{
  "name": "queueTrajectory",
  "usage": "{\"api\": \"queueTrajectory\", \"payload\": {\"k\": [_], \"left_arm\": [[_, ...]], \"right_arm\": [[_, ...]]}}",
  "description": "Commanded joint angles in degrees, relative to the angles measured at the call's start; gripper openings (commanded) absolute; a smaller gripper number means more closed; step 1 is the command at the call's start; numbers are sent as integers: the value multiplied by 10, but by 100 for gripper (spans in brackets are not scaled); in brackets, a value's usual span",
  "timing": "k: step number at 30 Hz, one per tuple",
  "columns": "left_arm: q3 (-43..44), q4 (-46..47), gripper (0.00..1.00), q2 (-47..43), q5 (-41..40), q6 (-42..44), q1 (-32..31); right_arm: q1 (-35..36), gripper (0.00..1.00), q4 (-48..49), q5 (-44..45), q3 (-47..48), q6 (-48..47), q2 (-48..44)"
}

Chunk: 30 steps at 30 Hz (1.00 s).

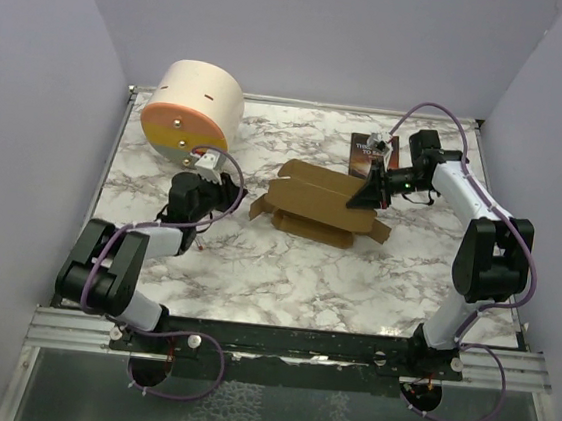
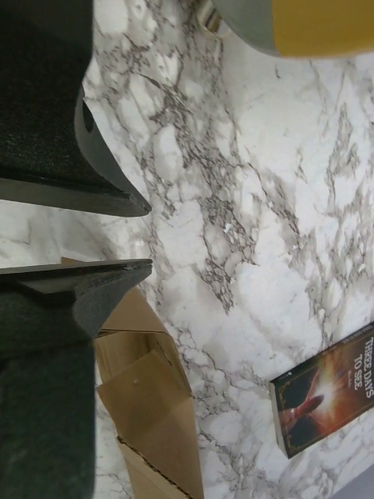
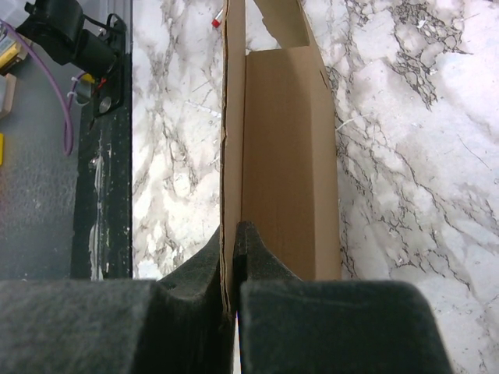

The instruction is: Fold the paper box

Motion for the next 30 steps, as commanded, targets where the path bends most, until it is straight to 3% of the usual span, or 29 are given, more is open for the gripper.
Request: {"api": "queueTrajectory", "payload": {"k": [1,15,30], "left_arm": [[35,83,32,53,63,-8,-4],[96,144,33,180,111,29,-41],[-1,156,31,118,110,24,-60]], "right_arm": [[-1,1,-9,0,-5,-12,3],[-2,1,-10,0,-3,-12,9],[-1,1,-10,-2,-2,-11,9]]}}
